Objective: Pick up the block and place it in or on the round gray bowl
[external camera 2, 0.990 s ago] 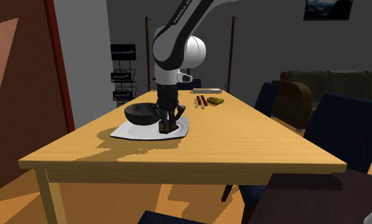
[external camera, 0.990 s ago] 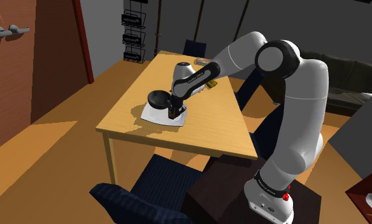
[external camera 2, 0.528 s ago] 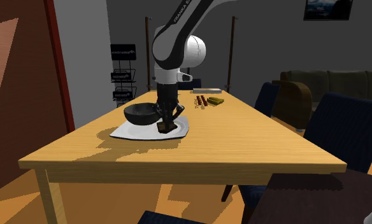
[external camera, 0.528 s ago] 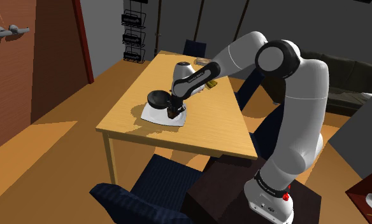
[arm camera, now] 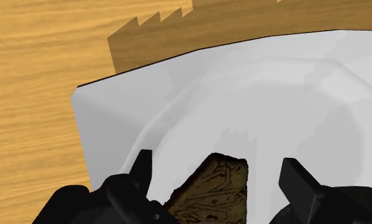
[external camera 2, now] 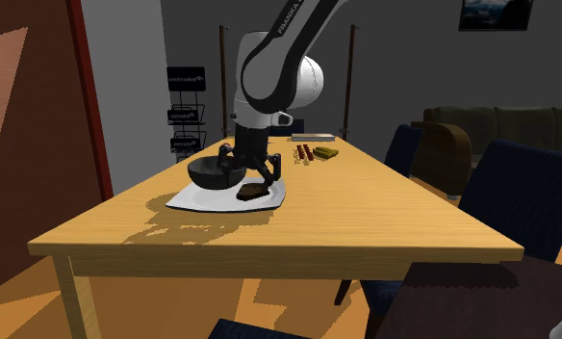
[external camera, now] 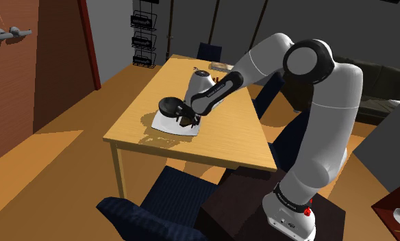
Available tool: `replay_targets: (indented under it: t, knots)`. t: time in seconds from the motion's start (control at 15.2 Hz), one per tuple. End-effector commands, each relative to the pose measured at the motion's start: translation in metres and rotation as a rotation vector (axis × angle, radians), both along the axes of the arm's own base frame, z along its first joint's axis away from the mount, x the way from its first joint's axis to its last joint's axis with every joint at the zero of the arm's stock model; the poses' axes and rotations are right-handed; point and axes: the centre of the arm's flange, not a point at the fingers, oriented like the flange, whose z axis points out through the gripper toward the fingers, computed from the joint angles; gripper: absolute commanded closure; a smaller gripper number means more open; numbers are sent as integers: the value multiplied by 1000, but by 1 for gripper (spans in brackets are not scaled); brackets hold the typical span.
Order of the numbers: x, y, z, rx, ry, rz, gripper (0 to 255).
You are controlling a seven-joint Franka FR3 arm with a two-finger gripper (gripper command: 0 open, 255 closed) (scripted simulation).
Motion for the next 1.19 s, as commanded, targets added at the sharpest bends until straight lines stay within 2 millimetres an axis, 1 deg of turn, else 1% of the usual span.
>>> replay_targets:
  t: [0.0,0.2,0.66,0.73,1.12]
  knots:
    - [2,0,-10,0,-3,3,0]
    - [5,0,-23,0,-3,3,0]
    - [5,0,-23,0,-3,3,0]
    - [5,0,-23,0,-3,3,255]
    - [4,0,-23,0,-3,3,255]
